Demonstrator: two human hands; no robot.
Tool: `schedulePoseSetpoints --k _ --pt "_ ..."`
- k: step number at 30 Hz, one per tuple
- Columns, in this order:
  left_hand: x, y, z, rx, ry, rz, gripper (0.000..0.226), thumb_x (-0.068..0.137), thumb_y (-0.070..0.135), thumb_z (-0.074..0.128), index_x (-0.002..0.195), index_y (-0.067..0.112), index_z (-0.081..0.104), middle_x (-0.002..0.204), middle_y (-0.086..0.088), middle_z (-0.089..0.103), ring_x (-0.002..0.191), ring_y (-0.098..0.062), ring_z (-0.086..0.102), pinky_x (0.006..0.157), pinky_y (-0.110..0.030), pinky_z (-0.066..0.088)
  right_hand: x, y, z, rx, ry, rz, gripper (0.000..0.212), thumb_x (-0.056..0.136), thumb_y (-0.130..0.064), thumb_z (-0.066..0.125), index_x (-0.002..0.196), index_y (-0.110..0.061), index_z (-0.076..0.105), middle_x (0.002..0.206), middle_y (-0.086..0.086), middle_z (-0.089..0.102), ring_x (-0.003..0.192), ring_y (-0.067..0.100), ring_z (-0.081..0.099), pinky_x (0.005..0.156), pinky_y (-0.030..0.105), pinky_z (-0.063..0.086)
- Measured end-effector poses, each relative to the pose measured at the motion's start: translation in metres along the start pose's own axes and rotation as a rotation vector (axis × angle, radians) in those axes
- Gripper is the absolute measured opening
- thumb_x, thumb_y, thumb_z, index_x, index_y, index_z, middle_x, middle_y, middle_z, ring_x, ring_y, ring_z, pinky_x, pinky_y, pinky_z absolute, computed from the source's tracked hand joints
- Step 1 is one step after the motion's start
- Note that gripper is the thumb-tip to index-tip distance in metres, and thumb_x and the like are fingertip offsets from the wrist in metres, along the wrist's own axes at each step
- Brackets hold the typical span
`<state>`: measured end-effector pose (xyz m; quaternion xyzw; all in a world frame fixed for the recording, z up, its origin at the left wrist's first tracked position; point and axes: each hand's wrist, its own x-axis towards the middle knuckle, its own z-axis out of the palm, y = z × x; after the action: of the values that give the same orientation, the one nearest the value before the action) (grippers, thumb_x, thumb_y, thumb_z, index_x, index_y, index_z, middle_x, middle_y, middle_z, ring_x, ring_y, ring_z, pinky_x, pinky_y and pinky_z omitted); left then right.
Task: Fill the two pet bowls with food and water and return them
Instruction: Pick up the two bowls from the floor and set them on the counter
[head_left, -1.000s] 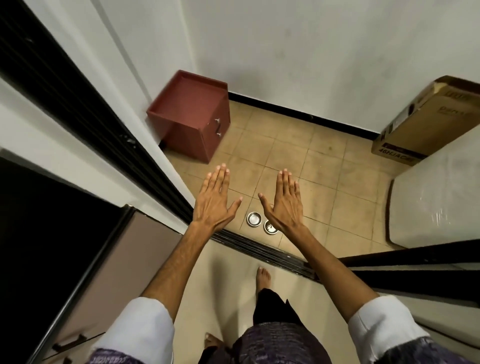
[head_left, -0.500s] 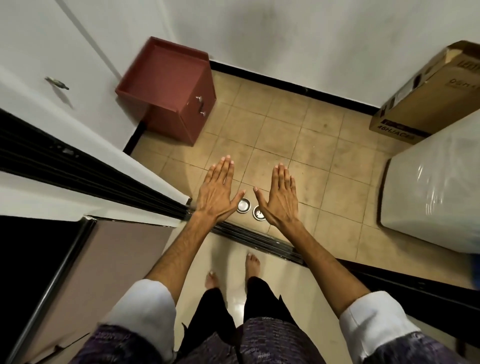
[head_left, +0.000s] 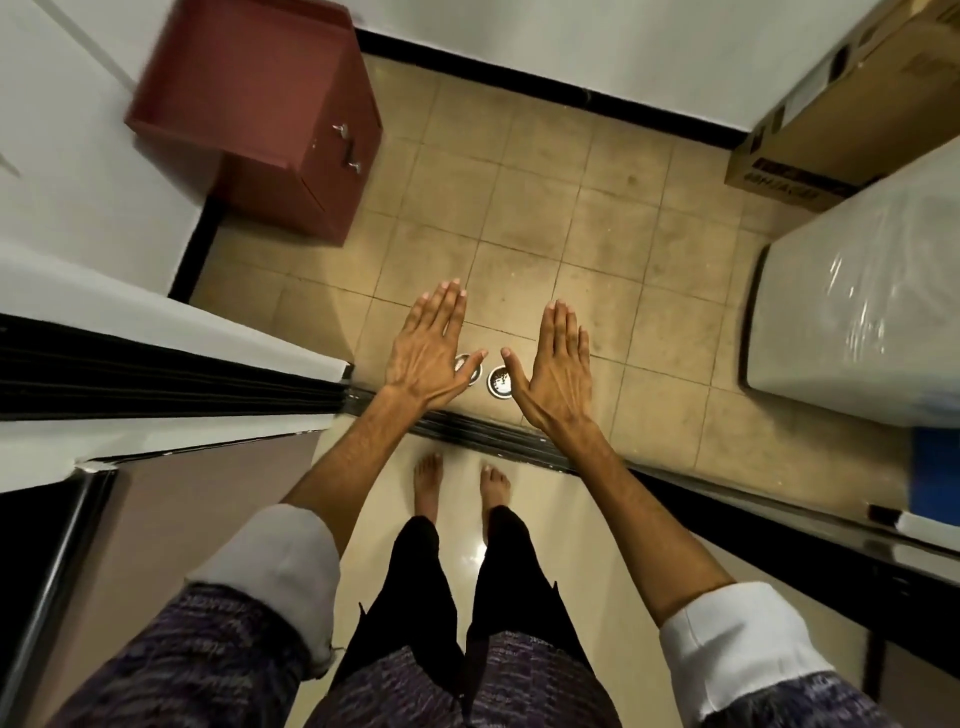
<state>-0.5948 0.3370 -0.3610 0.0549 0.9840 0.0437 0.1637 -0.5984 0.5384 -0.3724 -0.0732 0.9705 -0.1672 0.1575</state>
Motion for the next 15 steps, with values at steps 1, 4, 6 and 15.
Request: schedulePoseSetpoints --k 1,4,6,15 --pt "0.005 -0.003 0.008 0.004 -0.008 0.011 0.088 0.103 0.065 0.018 0.163 0.004 -0.006 0.172 -0.014 -0.012 0.159 -0.023 -0.011 0.130 -0.041 -0.005 0.003 0.000 0.006 -0.003 -0.004 0.014 0.089 0.106 -0.062 0.033 0.166 -0.005 0.001 0.175 0.013 -0.005 0.162 0.025 -0.008 0.131 0.044 -0.003" --pt "0.020 -0.012 0.033 -0.003 -0.031 0.040 0.089 0.102 0.066 0.013 0.163 0.005 -0.008 0.172 -0.014 -0.014 0.159 -0.023 -0.013 0.129 -0.041 -0.007 0.011 0.003 0.026 -0.017 -0.020 0.051 0.090 0.105 -0.064 0.030 0.166 -0.005 -0.002 0.174 0.012 -0.008 0.162 0.025 -0.010 0.131 0.043 -0.005" --pt "0.031 -0.019 0.052 -0.002 -0.049 0.061 0.089 0.101 0.066 0.010 0.163 0.005 -0.010 0.171 -0.014 -0.015 0.159 -0.023 -0.014 0.129 -0.041 -0.007 0.018 0.006 0.044 -0.020 -0.032 0.073 0.090 0.106 -0.062 0.031 0.165 -0.005 -0.004 0.174 0.012 -0.011 0.161 0.024 -0.013 0.131 0.043 -0.006" --pt "0.064 -0.049 0.151 -0.005 -0.098 0.121 0.089 0.101 0.066 0.010 0.163 0.006 -0.008 0.172 -0.014 -0.012 0.160 -0.024 -0.010 0.130 -0.043 -0.001 0.038 0.032 0.137 -0.042 -0.069 0.172 0.089 0.106 -0.062 0.031 0.165 -0.004 -0.002 0.174 0.013 -0.007 0.162 0.025 -0.010 0.131 0.042 -0.007"
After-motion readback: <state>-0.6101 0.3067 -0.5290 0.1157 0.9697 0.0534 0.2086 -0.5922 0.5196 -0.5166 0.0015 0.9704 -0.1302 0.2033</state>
